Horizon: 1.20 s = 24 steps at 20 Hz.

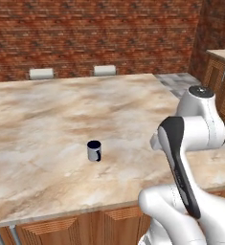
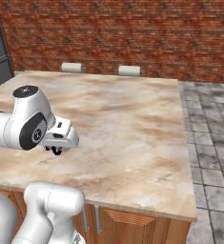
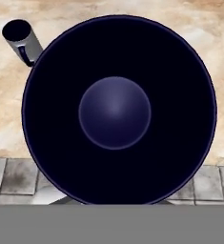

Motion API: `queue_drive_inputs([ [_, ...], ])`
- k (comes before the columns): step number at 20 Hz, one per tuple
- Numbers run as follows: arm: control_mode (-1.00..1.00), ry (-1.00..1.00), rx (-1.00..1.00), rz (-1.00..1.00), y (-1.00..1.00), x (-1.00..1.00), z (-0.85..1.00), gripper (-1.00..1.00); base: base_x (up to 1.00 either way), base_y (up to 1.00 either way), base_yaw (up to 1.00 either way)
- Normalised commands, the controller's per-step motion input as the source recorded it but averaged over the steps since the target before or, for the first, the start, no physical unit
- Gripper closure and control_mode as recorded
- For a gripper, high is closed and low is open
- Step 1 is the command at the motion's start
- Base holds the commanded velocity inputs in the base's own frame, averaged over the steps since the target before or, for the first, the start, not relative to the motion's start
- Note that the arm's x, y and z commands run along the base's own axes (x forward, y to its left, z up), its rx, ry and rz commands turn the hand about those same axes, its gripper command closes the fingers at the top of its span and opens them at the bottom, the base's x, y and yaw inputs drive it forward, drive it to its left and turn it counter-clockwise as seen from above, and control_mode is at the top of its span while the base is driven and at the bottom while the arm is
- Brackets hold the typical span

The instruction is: Clear the mugs and bowl far away from the sink.

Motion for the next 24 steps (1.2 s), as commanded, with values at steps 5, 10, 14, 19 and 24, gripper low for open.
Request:
queue_drive_inputs([
  [5,-1.00,-0.02,0.00,0.00,0.00,0.60,-0.58,1.00,0.00,0.00,0.00],
  [10,-1.00,0.00,0.00,0.00,0.00,0.78,-0.38,1.00,0.00,0.00,0.00],
  [14,-1.00,0.00,0.00,0.00,0.00,0.80,-0.20,1.00,0.00,0.00,0.00],
  [19,-1.00,0.02,0.00,0.00,0.00,0.74,-0.15,1.00,0.00,0.00,0.00],
  [24,-1.00,0.00,0.00,0.00,0.00,0.47,-0.19,1.00,0.00,0.00,0.00],
])
